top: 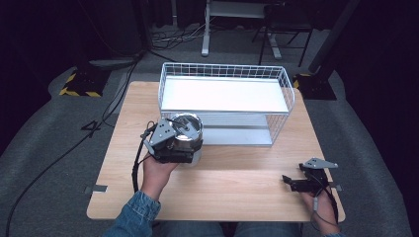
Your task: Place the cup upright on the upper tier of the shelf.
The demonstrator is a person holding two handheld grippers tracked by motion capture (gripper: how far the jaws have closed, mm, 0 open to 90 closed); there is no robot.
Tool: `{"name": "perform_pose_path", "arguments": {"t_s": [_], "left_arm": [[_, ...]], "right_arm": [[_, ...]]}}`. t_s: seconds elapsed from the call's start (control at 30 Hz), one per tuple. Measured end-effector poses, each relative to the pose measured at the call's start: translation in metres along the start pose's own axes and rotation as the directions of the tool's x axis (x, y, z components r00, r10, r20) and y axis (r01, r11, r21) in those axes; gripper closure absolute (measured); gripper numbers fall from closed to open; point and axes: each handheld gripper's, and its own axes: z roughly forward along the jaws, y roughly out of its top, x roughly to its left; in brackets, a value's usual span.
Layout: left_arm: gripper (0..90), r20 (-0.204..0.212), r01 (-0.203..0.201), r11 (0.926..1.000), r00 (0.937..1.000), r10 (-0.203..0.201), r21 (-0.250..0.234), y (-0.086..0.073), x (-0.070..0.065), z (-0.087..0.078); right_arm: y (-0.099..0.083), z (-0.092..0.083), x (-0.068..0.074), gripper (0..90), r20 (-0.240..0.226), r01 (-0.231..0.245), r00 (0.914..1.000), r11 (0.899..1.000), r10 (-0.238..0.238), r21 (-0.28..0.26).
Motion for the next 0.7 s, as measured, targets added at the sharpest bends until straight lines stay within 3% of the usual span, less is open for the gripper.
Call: {"name": "perform_pose_path", "arguments": {"t_s": [0.7], "left_arm": [[3.3, 0.047, -0.005, 0.9999, 0.9989, 0.005, -0.016, 0.061, 0.004, 0.004]], "right_arm": [[0.000, 0.000, 0.000, 10.5, 0.000, 0.002, 1.0000, 1.000, -0.002, 0.000]]}}
